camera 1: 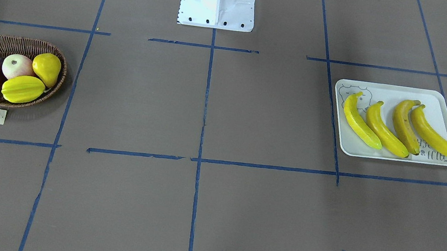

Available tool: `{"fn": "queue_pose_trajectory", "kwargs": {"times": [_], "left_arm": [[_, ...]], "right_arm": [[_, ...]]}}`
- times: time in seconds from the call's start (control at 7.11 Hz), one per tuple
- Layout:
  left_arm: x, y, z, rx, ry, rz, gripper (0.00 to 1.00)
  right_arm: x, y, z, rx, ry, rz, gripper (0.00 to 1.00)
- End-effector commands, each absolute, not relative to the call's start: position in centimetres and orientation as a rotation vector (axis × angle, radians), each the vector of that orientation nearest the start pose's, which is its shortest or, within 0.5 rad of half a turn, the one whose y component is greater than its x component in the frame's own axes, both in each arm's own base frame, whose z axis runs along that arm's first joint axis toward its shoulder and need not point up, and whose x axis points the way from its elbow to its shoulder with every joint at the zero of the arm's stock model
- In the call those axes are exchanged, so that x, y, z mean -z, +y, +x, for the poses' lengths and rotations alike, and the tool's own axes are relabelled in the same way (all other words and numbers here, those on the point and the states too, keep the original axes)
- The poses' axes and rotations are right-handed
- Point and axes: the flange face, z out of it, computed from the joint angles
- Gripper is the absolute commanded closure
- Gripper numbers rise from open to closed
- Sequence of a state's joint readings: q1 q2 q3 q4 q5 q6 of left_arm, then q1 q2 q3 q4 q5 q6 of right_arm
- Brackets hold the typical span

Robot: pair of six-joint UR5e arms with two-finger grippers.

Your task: Transfer all bananas from basket to plate

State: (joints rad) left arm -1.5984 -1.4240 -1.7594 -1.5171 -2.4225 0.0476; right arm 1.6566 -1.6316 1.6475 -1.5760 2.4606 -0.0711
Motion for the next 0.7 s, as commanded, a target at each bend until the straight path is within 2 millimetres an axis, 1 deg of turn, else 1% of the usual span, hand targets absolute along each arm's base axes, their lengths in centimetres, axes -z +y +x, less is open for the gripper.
{"fn": "queue_pose_trajectory", "kwargs": {"times": [0.0, 0.56], "left_arm": [[-63.27, -42.74, -7.02, -0.015, 0.851, 0.023, 0.00], [-63.31, -43.00, -7.03, -0.015, 0.851, 0.023, 0.00]], "right_arm": [[-63.97, -45.89, 9.59, -0.025, -0.882, 0.075, 0.00], [-63.58, -46.03, 9.53, -0.020, -0.893, 0.087, 0.00]]}}
